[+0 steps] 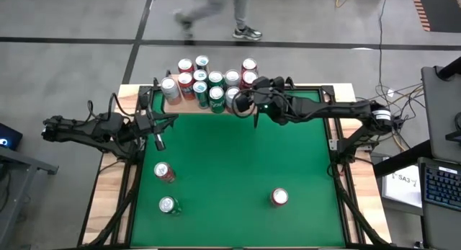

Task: Place canned beverage on shelf
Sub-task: Put the red can on the shelf, then put the green can on the shelf

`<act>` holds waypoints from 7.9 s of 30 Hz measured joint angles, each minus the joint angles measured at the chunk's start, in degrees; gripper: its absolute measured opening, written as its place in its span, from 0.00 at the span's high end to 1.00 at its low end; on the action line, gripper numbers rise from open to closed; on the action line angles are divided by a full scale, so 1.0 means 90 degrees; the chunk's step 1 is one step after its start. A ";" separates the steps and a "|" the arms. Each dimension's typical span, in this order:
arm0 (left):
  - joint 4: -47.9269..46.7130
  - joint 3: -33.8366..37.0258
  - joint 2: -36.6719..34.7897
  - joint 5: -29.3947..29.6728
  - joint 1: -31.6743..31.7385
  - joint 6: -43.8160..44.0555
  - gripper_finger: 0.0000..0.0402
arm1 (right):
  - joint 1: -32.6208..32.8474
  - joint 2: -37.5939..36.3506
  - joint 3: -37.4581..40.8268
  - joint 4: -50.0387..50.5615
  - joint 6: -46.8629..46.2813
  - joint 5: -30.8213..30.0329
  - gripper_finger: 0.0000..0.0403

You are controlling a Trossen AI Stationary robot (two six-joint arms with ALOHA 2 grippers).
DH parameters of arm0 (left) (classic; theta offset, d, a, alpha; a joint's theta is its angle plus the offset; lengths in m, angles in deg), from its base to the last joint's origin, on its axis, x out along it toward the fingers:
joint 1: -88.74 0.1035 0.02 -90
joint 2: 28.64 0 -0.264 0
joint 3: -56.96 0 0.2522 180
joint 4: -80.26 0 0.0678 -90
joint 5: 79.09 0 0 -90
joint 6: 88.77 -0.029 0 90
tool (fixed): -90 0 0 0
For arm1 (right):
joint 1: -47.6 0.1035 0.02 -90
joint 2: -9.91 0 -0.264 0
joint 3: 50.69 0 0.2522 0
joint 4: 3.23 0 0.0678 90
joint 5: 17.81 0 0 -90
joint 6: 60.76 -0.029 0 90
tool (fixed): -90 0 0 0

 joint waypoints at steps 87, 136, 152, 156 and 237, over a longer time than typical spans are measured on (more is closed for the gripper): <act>-0.0097 0.0005 0.0036 -0.0010 -0.0002 -0.0074 1.00 | -0.0036 0.0060 0.0526 0.0520 -0.0932 0.0044 0.23; -0.0124 0.0005 0.0036 -0.0015 0.0000 -0.0076 1.00 | -0.0041 0.0062 0.0506 0.0689 -0.1221 0.0493 0.22; -0.0126 0.0005 0.0036 -0.0015 -0.0002 -0.0074 1.00 | -0.0041 0.0062 0.0506 0.0741 -0.1348 0.0482 0.22; -0.0126 0.0005 0.0036 -0.0015 -0.0002 -0.0076 1.00 | -0.0041 0.0062 0.0506 0.0736 -0.1147 0.0532 0.22; 0.0633 -0.0607 0.2424 -0.2273 0.1443 0.0317 1.00 | -0.0192 -0.1381 0.1124 0.0844 0.2748 0.4445 0.98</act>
